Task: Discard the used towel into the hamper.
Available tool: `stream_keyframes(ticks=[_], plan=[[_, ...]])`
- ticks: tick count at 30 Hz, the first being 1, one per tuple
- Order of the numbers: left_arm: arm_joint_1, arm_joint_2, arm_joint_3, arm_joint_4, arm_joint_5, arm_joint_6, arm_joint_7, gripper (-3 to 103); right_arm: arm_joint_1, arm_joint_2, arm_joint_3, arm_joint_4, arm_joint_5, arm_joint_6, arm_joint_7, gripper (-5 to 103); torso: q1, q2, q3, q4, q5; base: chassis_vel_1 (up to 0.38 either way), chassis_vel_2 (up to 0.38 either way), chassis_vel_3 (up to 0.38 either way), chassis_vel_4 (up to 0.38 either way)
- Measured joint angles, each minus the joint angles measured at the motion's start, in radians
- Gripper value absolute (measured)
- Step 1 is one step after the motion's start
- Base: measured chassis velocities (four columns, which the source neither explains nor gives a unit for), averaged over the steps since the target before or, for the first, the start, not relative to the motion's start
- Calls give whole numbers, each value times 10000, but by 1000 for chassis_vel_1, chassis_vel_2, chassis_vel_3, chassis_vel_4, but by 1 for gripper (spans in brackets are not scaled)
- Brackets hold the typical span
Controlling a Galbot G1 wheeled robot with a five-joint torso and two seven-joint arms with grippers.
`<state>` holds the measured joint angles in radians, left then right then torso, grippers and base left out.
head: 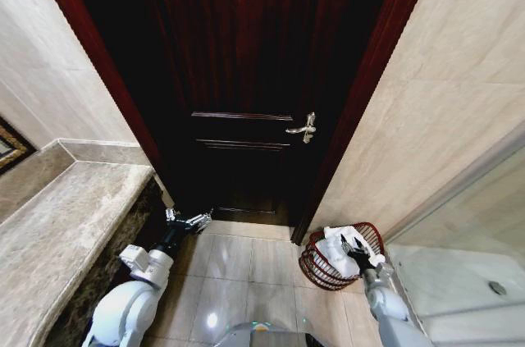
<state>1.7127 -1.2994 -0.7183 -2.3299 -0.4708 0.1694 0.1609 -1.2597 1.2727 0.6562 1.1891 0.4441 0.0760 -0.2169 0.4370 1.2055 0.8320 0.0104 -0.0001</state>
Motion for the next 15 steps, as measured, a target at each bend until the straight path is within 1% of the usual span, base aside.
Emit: stream_keyframes(ticks=[3,4,5,8,9,11,13,14,15], plan=[[-1,0,0,0,0,0,0,100,110,28,33,-507,-484,-137,109,35,-1,0,0,-2,2,0,0,0,0],[-1,0,0,0,0,0,0,100,110,28,33,-507,-484,-137,109,35,-1,0,0,-2,2,0,0,0,0],[0,0,0,0,0,0,0,100,222,16,42,-741,-587,-184,105,30,-1,0,0,-1,0,0,0,0,0],[0,0,0,0,1,0,0,100,773,-31,36,-1681,-874,-616,-275,14,-1,0,0,2,-1,0,0,0,0],[0,0,0,0,1,0,0,100,773,-31,36,-1681,-874,-616,-275,14,-1,0,0,2,-1,0,0,0,0],[0,0,0,0,0,0,0,100,1195,-21,-32,-2348,-1142,-791,-440,3,-1,0,0,1,-1,0,0,0,0],[0,0,0,0,0,0,0,100,1329,-18,-76,-2532,-1190,-847,-449,3,-1,0,0,1,0,0,0,0,0],[0,0,0,0,0,0,0,100,1574,-18,-162,-2842,-1248,-954,-455,1,-1,0,-1,1,0,0,0,0,0],[0,0,0,0,0,0,0,100,1801,-27,-259,-3129,-1331,-1049,-460,0,-1,0,-1,2,-2,0,0,0,0]])
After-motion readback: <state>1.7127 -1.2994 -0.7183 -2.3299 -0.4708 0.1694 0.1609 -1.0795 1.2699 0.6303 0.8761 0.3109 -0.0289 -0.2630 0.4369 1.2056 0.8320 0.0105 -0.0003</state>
